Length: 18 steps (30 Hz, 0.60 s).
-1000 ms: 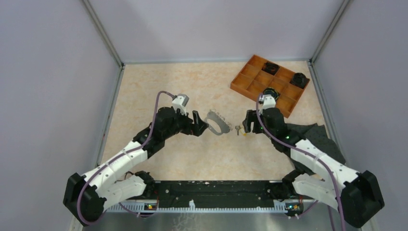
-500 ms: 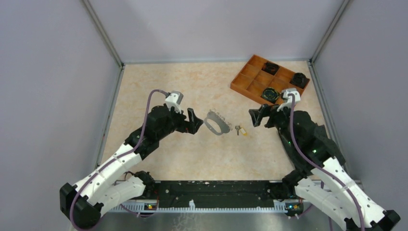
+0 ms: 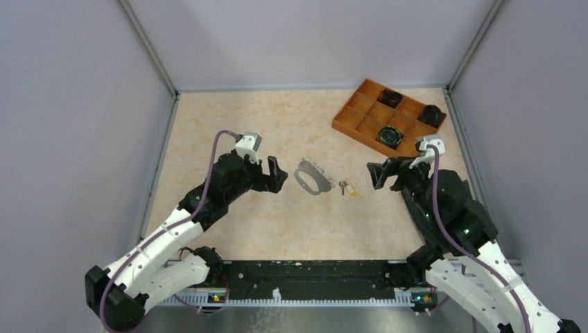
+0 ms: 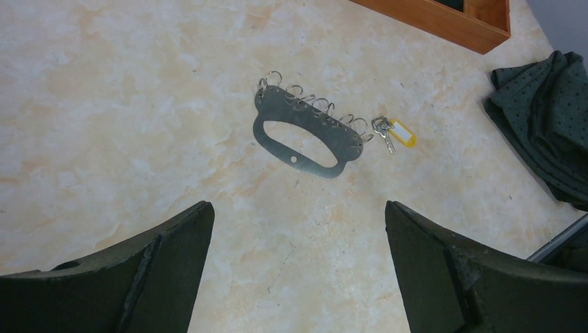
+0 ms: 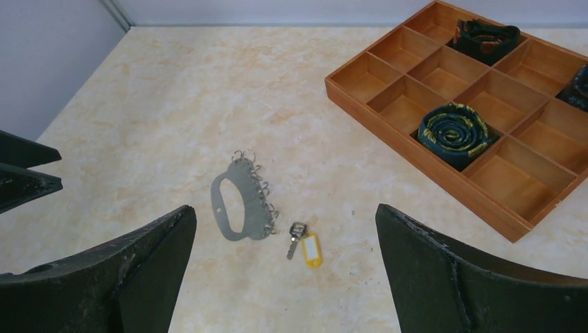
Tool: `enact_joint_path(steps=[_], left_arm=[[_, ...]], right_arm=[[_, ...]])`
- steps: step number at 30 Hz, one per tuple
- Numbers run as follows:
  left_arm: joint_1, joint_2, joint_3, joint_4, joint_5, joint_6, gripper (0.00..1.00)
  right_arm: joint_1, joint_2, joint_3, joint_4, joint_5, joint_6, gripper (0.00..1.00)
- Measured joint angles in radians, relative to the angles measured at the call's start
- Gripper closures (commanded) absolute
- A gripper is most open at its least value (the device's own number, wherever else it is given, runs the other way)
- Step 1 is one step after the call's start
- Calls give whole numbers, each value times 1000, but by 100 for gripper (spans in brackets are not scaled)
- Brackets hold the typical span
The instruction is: Remove the keys from the keyring
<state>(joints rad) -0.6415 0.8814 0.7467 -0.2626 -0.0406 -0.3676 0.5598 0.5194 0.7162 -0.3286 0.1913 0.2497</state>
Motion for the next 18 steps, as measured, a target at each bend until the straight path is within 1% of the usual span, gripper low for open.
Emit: enact_joint_path(steps=[18], left_arm=[[0, 0, 0, 0, -1, 5, 1]], right_arm=[[0, 0, 0, -19, 3, -7, 1]])
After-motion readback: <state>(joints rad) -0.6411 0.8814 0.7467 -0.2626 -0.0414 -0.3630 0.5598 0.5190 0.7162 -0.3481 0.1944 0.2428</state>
